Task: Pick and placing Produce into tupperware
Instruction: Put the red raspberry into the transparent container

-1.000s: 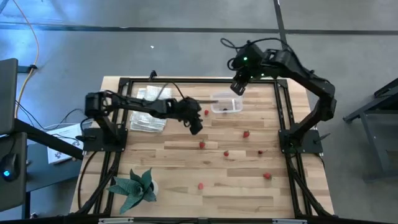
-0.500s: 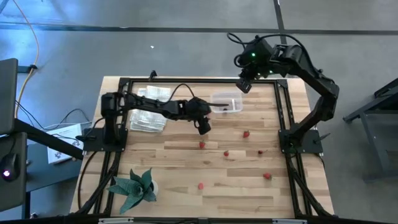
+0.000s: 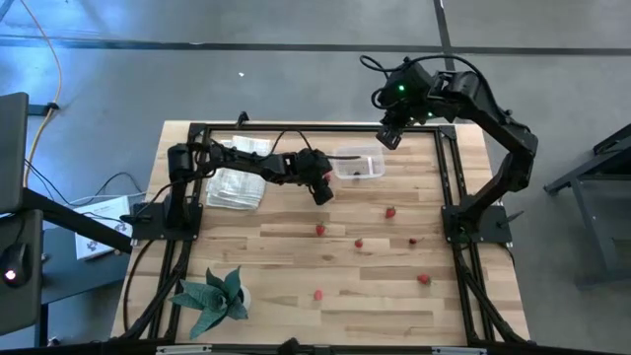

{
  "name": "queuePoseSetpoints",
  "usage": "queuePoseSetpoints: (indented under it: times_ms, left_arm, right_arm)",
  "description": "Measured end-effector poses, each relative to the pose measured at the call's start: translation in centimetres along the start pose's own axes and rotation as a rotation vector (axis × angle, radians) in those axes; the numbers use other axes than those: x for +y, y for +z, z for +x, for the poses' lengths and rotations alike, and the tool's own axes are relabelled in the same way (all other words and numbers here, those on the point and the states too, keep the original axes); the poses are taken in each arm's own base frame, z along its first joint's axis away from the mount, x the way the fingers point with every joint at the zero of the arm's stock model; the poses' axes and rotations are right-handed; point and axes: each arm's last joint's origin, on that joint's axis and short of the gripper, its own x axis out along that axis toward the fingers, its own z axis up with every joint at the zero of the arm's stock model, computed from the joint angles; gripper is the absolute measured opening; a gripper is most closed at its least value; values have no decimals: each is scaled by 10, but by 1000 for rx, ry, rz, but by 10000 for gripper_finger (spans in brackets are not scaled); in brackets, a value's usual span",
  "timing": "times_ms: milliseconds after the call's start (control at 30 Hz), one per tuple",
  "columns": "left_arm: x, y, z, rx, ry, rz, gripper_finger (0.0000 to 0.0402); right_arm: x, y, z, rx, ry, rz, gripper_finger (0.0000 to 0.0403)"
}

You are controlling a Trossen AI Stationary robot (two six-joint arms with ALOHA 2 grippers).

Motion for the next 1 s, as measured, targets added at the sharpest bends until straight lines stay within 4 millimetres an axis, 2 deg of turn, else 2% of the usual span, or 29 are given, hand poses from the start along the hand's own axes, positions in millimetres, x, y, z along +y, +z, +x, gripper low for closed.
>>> queuePoseSetpoints:
  times_ms: [167, 367, 767, 1000]
  left_arm:
    - [5, 1, 6, -18, -83, -20, 131]
    - [3, -2, 15, -25, -74, -17, 131]
    - [-6, -4, 15, -37, 4, 30, 131]
    - [-7, 15, 5, -55, 38, 73, 131]
  right_arm:
    - [0, 0, 0, 0, 0, -15, 119]
    - [0, -1, -2, -6, 0, -30, 119]
    - [-5, -10, -28, -94, -3, 6, 119]
    - [-6, -12, -32, -107, -3, 24, 119]
